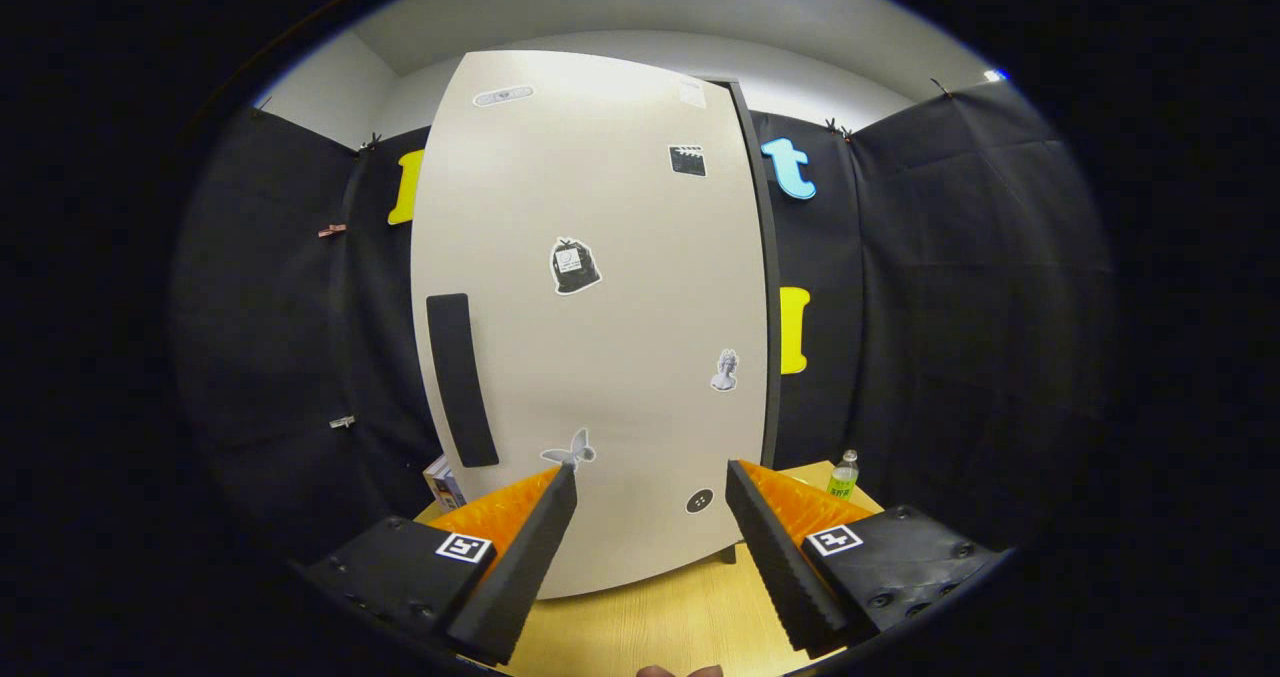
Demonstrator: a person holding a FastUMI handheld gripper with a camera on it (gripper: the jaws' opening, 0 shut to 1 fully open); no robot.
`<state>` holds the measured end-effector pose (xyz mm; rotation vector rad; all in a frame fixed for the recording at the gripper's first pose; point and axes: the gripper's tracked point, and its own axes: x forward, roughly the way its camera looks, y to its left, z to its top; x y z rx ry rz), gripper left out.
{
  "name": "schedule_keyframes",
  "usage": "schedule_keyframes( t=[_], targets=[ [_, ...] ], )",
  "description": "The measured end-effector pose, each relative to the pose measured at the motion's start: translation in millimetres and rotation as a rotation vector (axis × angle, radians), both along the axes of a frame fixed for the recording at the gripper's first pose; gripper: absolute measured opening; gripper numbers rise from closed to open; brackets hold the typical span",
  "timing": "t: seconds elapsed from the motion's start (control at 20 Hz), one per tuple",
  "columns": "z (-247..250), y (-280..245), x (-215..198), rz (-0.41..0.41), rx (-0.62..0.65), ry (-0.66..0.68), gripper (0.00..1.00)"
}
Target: Open the shoe cabinet door, grab the shoes and put them into the shoe cabinet, then close the shoe cabinet door.
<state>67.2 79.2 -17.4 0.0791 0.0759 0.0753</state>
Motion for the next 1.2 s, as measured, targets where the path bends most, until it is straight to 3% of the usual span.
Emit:
schedule_keyframes(
  t=[0.85,1.2],
  targets=[
    [-8,3,12,0.025,-0.007,0.013,0.98],
    [19,8,9,0.03,-0.009,-0.071,0.98]
  ],
)
